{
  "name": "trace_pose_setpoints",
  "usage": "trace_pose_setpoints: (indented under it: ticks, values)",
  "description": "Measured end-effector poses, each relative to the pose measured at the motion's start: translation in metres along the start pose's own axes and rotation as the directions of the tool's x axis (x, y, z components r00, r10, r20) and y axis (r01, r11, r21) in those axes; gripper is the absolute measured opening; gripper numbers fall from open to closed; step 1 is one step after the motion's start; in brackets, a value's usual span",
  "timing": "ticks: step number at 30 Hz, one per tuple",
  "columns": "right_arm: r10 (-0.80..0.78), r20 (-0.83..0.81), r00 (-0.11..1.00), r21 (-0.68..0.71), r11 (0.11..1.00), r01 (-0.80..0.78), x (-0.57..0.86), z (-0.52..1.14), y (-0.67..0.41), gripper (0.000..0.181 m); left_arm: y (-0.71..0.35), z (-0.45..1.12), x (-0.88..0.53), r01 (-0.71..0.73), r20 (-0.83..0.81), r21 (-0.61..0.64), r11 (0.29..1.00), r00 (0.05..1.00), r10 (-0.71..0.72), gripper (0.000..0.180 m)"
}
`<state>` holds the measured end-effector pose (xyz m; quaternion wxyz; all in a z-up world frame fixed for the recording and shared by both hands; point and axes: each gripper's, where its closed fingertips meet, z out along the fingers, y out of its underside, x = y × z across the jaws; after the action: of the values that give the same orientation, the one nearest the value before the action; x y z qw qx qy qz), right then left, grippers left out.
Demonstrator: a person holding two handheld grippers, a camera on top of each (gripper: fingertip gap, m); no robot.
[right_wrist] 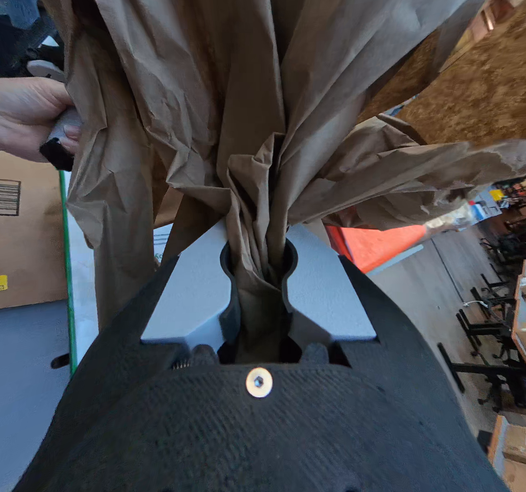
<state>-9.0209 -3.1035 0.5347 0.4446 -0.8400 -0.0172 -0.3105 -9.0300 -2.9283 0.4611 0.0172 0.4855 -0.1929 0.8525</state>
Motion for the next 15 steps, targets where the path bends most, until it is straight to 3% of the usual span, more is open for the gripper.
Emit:
trace_pose_setpoints:
  ticks: [1, 6, 10, 12, 15]
  values:
    - [-0.011, 0.019, 1.0, -0.016, 1.0, 0.011, -0.013, 0.018, 0.006, 0.022, -0.003, -0.014, -0.017, 0.018, 0.028, 0.002, 1.0, 0.999, -0.018, 0.0]
    - [-0.135, 0.051, 0.989, -0.105, 0.985, 0.14, -0.059, 0.088, 0.033, 0.021, -0.015, -0.067, -0.083, 0.006, 0.234, -0.039, 0.999, 0.972, 0.004, 0.001]
    - [-0.179, 0.041, 0.983, -0.143, 0.973, 0.184, -0.067, 0.12, 0.045, 0.021, -0.042, -0.109, -0.101, -0.069, 0.378, -0.049, 0.996, 0.922, 0.083, 0.034]
    - [-0.22, 0.039, 0.975, -0.159, 0.962, 0.223, -0.07, 0.127, 0.047, 0.021, -0.066, -0.138, -0.102, -0.165, 0.459, -0.027, 0.986, 0.874, 0.159, 0.042]
    - [-0.283, 0.044, 0.958, -0.181, 0.941, 0.286, -0.083, 0.134, 0.049, 0.021, -0.094, -0.166, -0.078, -0.258, 0.439, 0.019, 0.966, 0.87, 0.224, 0.046]
